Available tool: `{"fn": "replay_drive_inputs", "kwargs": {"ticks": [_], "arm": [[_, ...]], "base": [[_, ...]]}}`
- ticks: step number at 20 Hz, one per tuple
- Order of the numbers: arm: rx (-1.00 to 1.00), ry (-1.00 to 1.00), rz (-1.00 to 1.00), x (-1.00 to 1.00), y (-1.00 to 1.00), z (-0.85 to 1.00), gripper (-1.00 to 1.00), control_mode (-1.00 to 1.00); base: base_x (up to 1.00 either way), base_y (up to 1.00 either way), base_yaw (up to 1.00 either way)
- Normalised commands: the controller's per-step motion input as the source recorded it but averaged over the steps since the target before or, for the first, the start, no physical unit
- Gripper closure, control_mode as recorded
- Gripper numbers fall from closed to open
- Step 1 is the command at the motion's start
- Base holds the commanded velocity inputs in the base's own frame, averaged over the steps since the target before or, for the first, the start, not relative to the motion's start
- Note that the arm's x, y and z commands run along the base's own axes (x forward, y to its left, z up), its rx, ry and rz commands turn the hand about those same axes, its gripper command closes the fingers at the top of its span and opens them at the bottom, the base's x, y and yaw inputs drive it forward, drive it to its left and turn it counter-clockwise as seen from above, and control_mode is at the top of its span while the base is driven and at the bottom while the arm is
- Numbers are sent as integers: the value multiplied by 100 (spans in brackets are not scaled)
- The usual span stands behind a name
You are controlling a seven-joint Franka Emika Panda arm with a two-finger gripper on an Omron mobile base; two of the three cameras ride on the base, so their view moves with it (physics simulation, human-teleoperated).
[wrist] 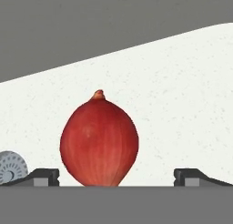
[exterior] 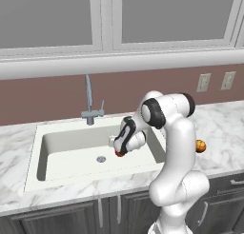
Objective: Turn on the sink faucet. Then move the onion from the counter to the sink. Turn off the sink. Move the vegetable from the sink to the pot next to the stove. Finally move the pot to the front left burner.
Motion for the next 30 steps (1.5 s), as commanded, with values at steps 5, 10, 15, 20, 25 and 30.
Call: {"fn": "replay_drive_inputs", "kwargs": {"ticks": [5, 10, 15, 20, 25, 30], "arm": [[0, 0, 0, 0, 0, -9, -100, -100], [0, 0, 0, 0, 1, -9, -100, -100], [0, 0, 0, 0, 1, -11, -100, -100], [0, 0, 0, 5, 7, -11, -100, -100], [0, 0, 0, 5, 14, -11, -100, -100], [0, 0, 0, 1, 10, -12, -100, -100]], "base": [[0, 0, 0], [0, 0, 0], [0, 0, 0], [0, 0, 0], [0, 0, 0], [0, 0, 0]]}}
